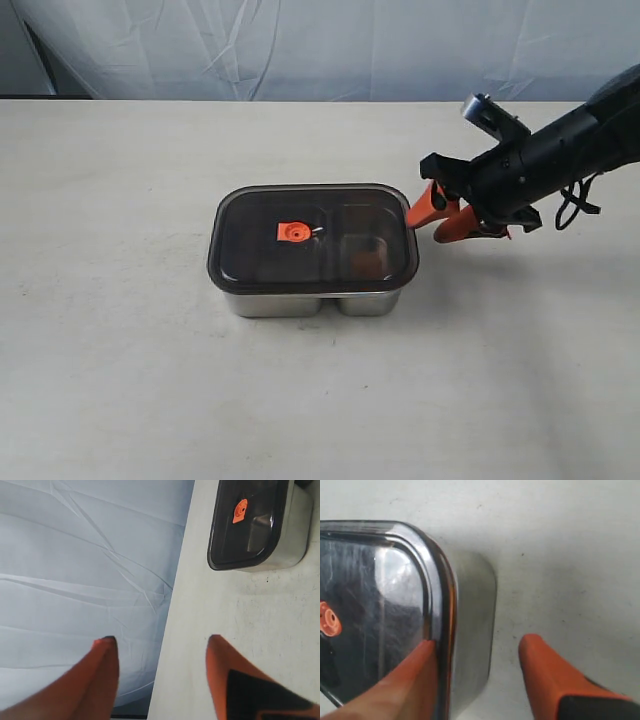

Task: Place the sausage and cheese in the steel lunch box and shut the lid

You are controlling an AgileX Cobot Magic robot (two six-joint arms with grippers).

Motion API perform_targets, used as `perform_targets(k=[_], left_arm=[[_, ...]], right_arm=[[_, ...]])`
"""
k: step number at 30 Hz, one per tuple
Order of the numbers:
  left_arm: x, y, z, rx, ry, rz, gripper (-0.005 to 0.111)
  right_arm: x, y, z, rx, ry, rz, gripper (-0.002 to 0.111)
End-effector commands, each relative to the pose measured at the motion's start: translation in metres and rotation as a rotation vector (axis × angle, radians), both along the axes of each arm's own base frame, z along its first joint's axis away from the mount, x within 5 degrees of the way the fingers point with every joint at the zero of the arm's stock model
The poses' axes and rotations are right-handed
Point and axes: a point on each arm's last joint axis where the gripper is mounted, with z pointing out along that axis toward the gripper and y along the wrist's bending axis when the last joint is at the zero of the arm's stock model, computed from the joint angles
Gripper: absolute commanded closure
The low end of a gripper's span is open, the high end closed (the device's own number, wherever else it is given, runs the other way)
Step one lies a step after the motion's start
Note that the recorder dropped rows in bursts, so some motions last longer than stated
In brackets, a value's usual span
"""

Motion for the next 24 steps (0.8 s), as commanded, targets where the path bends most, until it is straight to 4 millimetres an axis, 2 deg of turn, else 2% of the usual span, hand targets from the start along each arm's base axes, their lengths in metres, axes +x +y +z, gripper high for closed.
perform_targets(k=[1,3,4,7,9,13,16,21,24], left_arm=[[0.006,-0.003,0.002,-0.027,-0.008,0.000,0.086],[0.012,-0.006,0.007,-0.080,-0.035,0.004,0.105],[0.016,-0.008,0.010,-0.111,-0.049,0.007,0.106],[0.034,-0.014,0.023,-0.266,-0.072,0.039,0.106],[0.050,-0.021,0.028,-0.318,-0.031,0.069,0.106],[0.086,-0.042,0.031,-0.260,0.095,0.062,0.106],[0.115,-0.068,0.029,-0.203,0.188,0.022,0.106],[0.161,-0.114,0.008,-0.122,0.289,-0.012,0.106],[0.182,-0.132,-0.008,-0.083,0.330,-0.008,0.106]], right_arm=[[-0.003,-0.003,0.023,-0.018,-0.073,0.017,0.082],[-0.006,-0.005,0.038,-0.028,-0.123,0.033,0.104],[-0.008,-0.006,0.044,-0.034,-0.145,0.039,0.108],[-0.011,-0.008,0.064,-0.035,-0.220,0.027,0.108],[-0.012,-0.007,0.071,-0.028,-0.242,0.023,0.108],[-0.015,0.007,0.069,-0.023,-0.247,0.050,0.108],[-0.019,0.021,0.065,-0.041,-0.259,0.091,0.108],[-0.027,0.046,0.058,-0.078,-0.305,0.159,0.108],[-0.031,0.056,0.056,-0.092,-0.324,0.188,0.108]])
